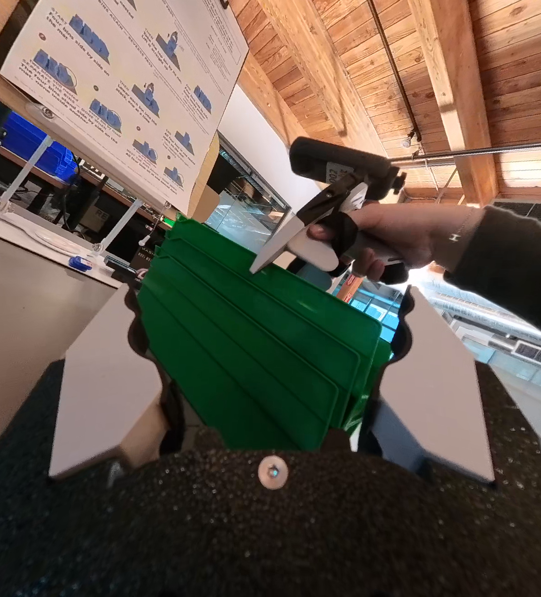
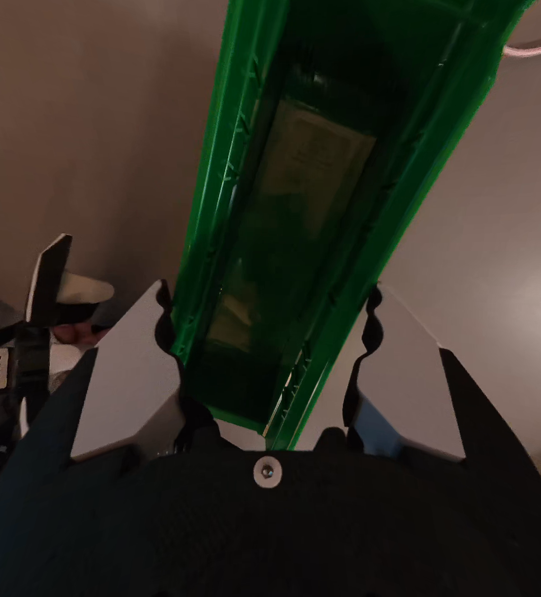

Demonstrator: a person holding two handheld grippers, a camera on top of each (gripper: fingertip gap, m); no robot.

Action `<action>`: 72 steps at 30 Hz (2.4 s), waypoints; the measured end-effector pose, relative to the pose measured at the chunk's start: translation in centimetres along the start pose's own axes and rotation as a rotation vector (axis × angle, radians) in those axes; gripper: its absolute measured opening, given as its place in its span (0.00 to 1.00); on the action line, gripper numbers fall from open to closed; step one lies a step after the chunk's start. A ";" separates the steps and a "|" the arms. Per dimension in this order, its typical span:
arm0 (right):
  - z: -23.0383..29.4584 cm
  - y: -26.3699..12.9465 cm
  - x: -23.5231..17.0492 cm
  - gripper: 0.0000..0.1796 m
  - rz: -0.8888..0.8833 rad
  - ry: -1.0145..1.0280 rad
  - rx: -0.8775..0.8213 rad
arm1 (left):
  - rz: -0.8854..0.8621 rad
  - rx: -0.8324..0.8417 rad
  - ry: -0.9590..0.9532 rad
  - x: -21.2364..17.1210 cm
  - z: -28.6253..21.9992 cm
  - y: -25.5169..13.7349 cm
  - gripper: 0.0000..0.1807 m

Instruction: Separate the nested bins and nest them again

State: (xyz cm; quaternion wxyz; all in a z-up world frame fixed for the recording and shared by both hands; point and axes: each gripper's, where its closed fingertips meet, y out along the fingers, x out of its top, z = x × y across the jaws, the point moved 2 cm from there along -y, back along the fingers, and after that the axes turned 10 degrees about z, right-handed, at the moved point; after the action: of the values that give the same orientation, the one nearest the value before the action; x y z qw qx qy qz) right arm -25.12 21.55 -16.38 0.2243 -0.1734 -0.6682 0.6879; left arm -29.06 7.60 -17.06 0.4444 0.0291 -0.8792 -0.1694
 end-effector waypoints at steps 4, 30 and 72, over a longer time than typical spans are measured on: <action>0.9 -0.8 0.0 0.60 0.006 -0.029 0.047 | 0.001 0.002 -0.004 0.0 0.1 0.0 0.84; -5.4 -16.0 -3.1 0.52 -0.251 -0.030 0.191 | 0.004 -0.011 -0.030 -0.1 0.2 0.1 0.84; -24.2 -6.6 -15.2 0.88 -0.290 0.190 0.079 | 0.023 0.011 -0.002 -0.6 0.2 0.5 0.82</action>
State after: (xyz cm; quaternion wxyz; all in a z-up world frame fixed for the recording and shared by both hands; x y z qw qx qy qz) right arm 1.20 33.73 -11.87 0.3898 -0.1304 -0.6343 0.6548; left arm -28.79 8.22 -17.42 0.4452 0.0214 -0.8809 -0.1594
